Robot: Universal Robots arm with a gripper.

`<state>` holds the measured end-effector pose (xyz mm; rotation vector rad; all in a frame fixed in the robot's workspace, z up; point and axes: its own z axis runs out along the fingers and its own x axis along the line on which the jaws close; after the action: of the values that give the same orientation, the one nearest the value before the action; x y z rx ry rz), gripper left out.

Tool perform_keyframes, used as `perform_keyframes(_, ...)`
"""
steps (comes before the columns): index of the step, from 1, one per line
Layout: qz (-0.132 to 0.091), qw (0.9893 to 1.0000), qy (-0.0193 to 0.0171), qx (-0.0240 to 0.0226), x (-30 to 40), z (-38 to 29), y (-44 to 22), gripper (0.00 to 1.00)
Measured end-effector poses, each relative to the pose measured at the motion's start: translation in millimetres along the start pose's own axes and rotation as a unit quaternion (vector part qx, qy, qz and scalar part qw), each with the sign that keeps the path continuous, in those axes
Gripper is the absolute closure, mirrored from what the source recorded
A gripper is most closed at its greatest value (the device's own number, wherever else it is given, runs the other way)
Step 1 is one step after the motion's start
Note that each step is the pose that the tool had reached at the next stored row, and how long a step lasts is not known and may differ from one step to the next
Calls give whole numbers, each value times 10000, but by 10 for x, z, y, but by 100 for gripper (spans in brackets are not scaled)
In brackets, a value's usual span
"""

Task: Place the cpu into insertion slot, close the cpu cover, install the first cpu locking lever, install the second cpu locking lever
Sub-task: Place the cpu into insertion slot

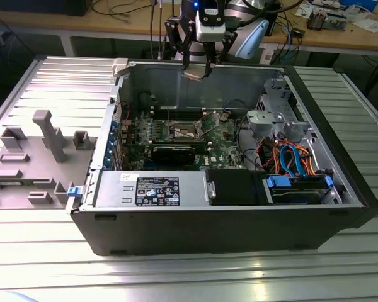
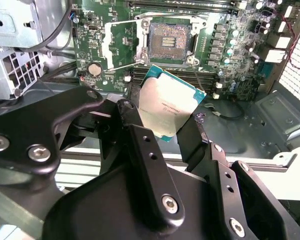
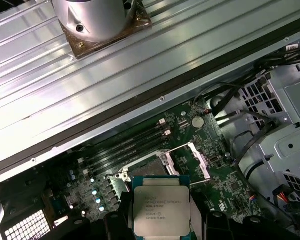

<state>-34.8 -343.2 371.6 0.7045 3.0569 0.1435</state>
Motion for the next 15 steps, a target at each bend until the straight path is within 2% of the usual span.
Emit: perform_keyframes(15,12,10000,-1,0,0,0,0,46)
